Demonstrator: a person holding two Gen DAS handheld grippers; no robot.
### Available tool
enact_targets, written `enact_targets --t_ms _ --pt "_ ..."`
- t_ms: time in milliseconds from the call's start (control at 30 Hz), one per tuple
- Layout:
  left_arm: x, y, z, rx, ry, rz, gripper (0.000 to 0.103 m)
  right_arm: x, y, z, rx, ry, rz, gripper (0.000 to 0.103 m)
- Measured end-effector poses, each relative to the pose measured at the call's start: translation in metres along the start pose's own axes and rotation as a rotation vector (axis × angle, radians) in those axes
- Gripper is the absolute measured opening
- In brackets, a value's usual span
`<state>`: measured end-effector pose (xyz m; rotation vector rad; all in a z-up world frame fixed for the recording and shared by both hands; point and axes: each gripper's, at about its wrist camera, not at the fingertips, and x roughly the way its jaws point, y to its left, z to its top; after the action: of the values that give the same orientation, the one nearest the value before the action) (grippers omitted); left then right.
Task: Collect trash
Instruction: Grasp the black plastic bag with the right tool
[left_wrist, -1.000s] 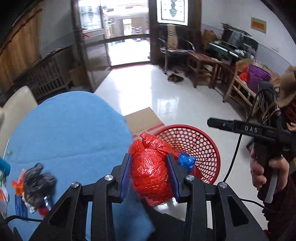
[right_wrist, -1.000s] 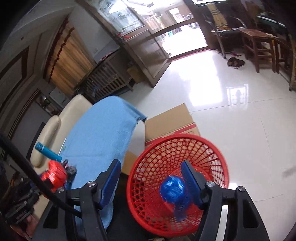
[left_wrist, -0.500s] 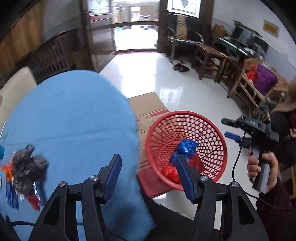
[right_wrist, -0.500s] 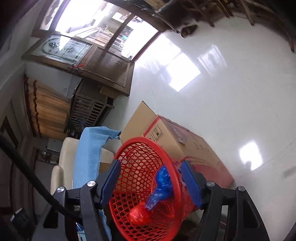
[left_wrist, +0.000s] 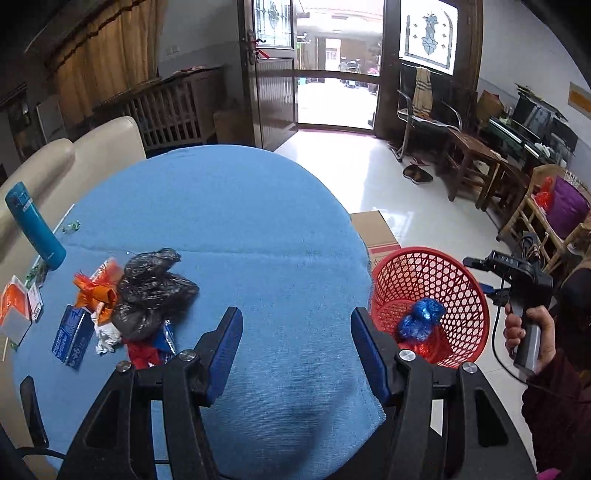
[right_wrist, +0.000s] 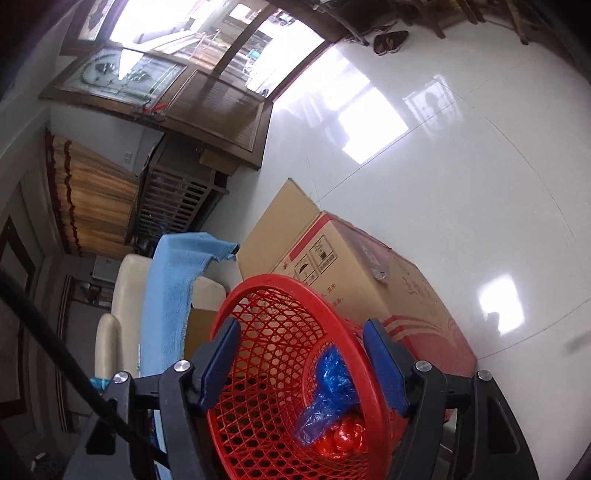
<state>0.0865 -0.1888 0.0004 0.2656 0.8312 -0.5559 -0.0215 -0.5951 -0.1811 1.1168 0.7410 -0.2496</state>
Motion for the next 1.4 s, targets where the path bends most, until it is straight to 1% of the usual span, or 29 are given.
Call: enact_targets --t_ms 100,233,333,400,500,567,600,667,733,767,833,900,933,1000,1100,1133,1200,1267,1300,1367,1400 --pt "-0.005 0.0 0.004 -0.003 -0.014 0.013 0.062 0.011 0.008 -0.016 -0.013 0.059 -0.002 0.073" --pt "-0.017 0.004 0.006 -0.013 -0.041 0.02 0.062 0.019 0.012 -0.04 -0.027 0.105 -0.005 0.073" --pt "-0.025 0.014 0.002 -0.02 -0.055 0.038 0.065 0.021 0.013 -0.049 -0.043 0.135 -0.01 0.073" --pt "-0.032 0.03 -0.003 -0.04 -0.062 0.063 0.065 0.018 0.014 -0.046 -0.046 0.111 -0.054 0.073" --pt "-0.04 0.066 -0.017 -0.103 -0.065 0.124 0.066 -0.007 0.023 -0.036 -0.087 0.0 -0.136 0.073" --pt "-0.044 0.101 -0.031 -0.167 -0.054 0.186 0.066 -0.025 0.038 -0.029 -0.137 -0.07 -0.168 0.073" --pt "-0.044 0.114 -0.037 -0.192 -0.048 0.211 0.066 -0.033 0.047 -0.027 -0.166 -0.097 -0.177 0.073" --pt "-0.048 0.15 -0.054 -0.271 -0.034 0.266 0.066 -0.043 0.071 -0.024 -0.228 -0.131 -0.177 0.073" --pt "-0.052 0.181 -0.07 -0.349 -0.023 0.295 0.066 -0.046 0.098 -0.027 -0.287 -0.128 -0.146 0.073" --pt "-0.054 0.197 -0.078 -0.388 -0.02 0.314 0.066 -0.045 0.116 -0.03 -0.325 -0.114 -0.121 0.073" --pt "-0.056 0.216 -0.09 -0.429 -0.014 0.343 0.066 -0.035 0.15 -0.041 -0.396 -0.078 -0.082 0.073" --pt "-0.055 0.232 -0.096 -0.451 -0.011 0.362 0.066 -0.017 0.19 -0.058 -0.471 -0.004 -0.022 0.073" --pt "-0.055 0.233 -0.097 -0.455 -0.011 0.357 0.066 -0.006 0.207 -0.067 -0.491 0.038 0.01 0.073" --pt "-0.051 0.238 -0.092 -0.442 -0.017 0.341 0.066 0.023 0.243 -0.089 -0.518 0.139 0.08 0.073" --pt "-0.046 0.245 -0.083 -0.394 -0.039 0.363 0.066 0.065 0.293 -0.126 -0.546 0.287 0.167 0.073" --pt "-0.044 0.251 -0.081 -0.381 -0.039 0.369 0.066 0.079 0.31 -0.137 -0.545 0.338 0.2 0.073" --pt "-0.033 0.267 -0.078 -0.362 -0.014 0.341 0.069 0.104 0.339 -0.159 -0.554 0.42 0.241 0.073" --pt "-0.017 0.287 -0.074 -0.351 0.026 0.363 0.069 0.129 0.363 -0.178 -0.57 0.471 0.242 0.073" --pt "-0.012 0.293 -0.073 -0.34 0.038 0.356 0.069 0.141 0.37 -0.186 -0.581 0.481 0.229 0.073" --pt "0.003 0.302 -0.068 -0.301 0.067 0.297 0.071 0.166 0.386 -0.203 -0.606 0.5 0.191 0.073" --pt "0.01 0.304 -0.067 -0.284 0.081 0.289 0.071 0.175 0.389 -0.208 -0.6 0.512 0.179 0.073"
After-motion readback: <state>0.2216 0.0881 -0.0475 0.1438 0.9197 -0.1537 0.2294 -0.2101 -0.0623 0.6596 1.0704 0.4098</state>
